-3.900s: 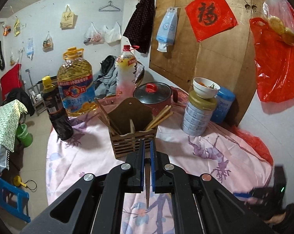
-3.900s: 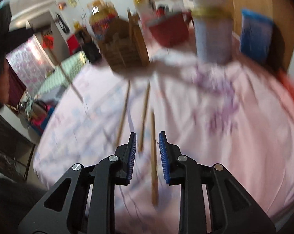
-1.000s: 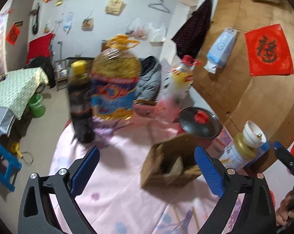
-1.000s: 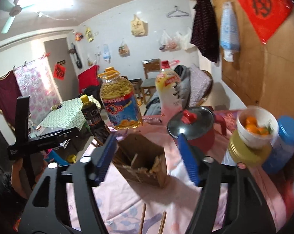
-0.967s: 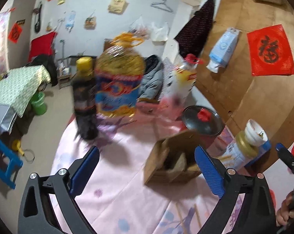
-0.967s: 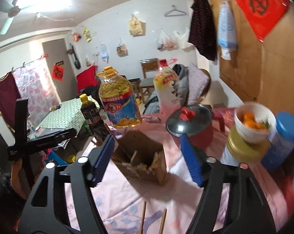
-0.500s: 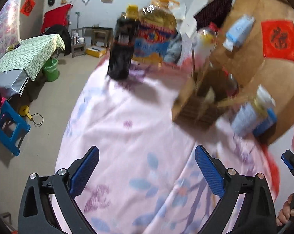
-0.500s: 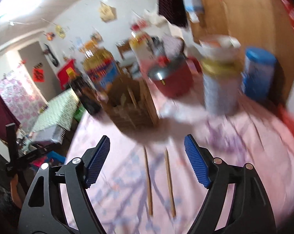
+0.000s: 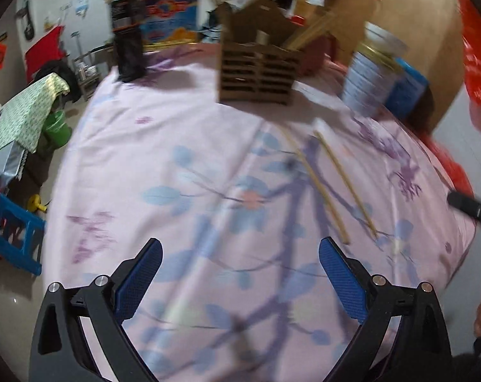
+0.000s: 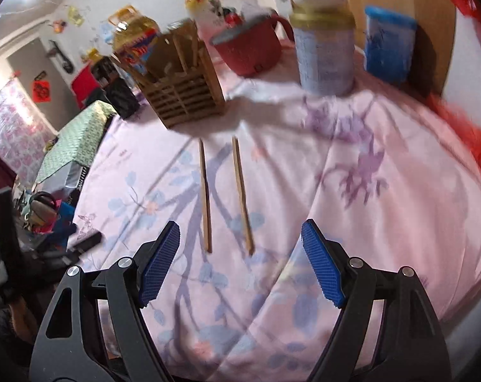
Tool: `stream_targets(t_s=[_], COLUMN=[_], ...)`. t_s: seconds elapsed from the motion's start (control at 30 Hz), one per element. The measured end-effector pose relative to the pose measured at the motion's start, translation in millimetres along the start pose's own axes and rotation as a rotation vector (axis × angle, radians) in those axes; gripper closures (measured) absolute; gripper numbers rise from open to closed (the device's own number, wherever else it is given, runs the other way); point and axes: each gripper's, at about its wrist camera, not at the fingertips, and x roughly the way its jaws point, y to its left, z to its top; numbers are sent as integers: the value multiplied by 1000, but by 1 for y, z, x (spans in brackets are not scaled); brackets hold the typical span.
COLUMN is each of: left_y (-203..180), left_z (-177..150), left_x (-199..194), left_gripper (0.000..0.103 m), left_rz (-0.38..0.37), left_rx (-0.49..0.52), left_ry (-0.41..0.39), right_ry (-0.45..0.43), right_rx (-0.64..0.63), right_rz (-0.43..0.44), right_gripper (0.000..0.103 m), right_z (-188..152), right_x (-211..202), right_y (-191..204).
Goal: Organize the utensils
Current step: 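Move both open tools back over the remaining chopsticks on the cloth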
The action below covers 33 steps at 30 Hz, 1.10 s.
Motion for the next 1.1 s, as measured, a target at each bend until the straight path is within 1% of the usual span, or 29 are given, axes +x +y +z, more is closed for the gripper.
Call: stream_targets(t_s=[0.07, 0.13, 0.2, 0.3, 0.47, 0.6, 0.73, 0.9, 1.03, 1.1], left_y=[-21, -41, -55, -69, -88, -98, -105, -103, -85, -69], left_z=[-2, -4, -5, -6, -7, -8, -7, -2, 2, 4], left_x=[10, 21, 31, 41, 61, 72, 83, 94, 104, 101], left_gripper=[6, 6, 6, 8, 18, 19, 19, 19, 18, 18], left_rz=[-7, -6, -17, -29, 8, 12, 28, 50, 114, 164], left_rx=[25, 46, 51, 44, 69, 86, 105, 95, 59, 36], left_ry=[17, 40, 62, 72, 75, 87, 92, 93, 96, 90], right_ry=[-27, -36, -20, -10, -14, -6, 6, 11, 5, 2], right_rx=[-27, -24, -9, 19, 67, 97, 112, 128, 156, 173], right_rz=[-19, -28, -26, -28, -50, -65, -83, -112, -118, -99], right_gripper=[19, 19, 19, 19, 19, 19, 19, 19, 19, 19], right_z=[4, 3, 1, -4, -11, -16, -22, -29, -30, -28], right_x=[-7, -9, -8, -11, -18, -21, -23, -29, -32, -30], right_y=[-9, -25, -40, -62, -93, -109, -119, -130, -136, -136])
